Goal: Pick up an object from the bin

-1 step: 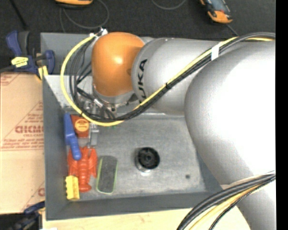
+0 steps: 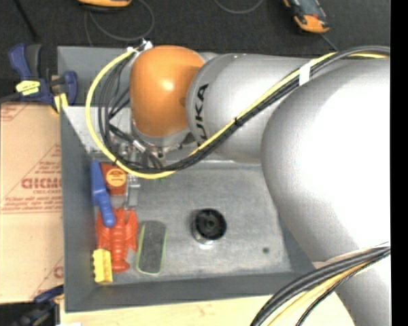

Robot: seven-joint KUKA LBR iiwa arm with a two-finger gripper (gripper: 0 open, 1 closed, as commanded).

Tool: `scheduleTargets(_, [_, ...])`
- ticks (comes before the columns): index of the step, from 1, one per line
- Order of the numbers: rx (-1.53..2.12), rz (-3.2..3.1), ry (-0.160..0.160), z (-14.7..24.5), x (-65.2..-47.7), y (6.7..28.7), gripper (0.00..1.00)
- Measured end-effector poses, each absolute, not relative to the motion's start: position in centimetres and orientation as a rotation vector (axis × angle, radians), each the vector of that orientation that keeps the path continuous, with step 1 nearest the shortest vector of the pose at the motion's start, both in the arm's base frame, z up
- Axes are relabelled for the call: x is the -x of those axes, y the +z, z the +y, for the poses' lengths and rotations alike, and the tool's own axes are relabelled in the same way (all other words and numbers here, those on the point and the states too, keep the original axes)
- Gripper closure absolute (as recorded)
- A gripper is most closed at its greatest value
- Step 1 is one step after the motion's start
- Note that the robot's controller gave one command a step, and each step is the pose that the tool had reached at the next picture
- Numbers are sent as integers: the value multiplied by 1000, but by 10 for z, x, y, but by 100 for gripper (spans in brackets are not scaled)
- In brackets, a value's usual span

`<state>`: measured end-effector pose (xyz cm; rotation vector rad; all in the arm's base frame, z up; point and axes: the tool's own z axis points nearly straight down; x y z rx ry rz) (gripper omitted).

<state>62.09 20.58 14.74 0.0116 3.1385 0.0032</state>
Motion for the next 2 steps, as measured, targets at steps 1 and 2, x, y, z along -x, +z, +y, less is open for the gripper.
scheduleTargets(1, [8, 3136, 2, 146, -597, 116, 0])
scheduleTargets(2, [32, 3142, -6, 109, -589, 108, 0])
